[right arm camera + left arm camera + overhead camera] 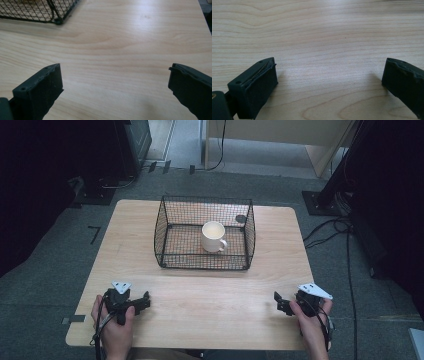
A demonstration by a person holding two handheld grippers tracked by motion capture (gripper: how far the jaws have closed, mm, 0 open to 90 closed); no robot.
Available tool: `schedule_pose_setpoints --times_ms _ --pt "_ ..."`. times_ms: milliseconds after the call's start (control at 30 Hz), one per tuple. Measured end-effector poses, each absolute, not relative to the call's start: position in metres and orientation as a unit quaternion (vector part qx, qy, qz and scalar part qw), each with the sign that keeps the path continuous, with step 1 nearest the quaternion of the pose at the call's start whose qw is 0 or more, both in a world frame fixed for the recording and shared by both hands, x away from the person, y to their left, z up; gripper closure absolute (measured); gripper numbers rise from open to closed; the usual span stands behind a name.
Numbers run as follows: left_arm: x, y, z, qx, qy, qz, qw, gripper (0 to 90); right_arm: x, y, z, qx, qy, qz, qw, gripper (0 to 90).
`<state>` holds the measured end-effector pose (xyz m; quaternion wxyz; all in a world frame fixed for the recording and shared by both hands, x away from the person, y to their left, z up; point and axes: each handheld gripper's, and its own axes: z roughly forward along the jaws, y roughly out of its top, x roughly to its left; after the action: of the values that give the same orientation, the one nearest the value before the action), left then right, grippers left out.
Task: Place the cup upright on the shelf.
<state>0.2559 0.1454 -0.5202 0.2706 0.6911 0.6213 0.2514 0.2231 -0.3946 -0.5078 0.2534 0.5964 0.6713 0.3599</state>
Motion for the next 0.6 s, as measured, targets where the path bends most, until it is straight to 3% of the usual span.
schedule_pose_setpoints --times_ms 600 --pt "0.256 0.145 -0.520 0.691 0.621 0.252 0.271 0.0 0.212 -0.404 -0.527 0.616 0.687 0.295 0.247 0.0"
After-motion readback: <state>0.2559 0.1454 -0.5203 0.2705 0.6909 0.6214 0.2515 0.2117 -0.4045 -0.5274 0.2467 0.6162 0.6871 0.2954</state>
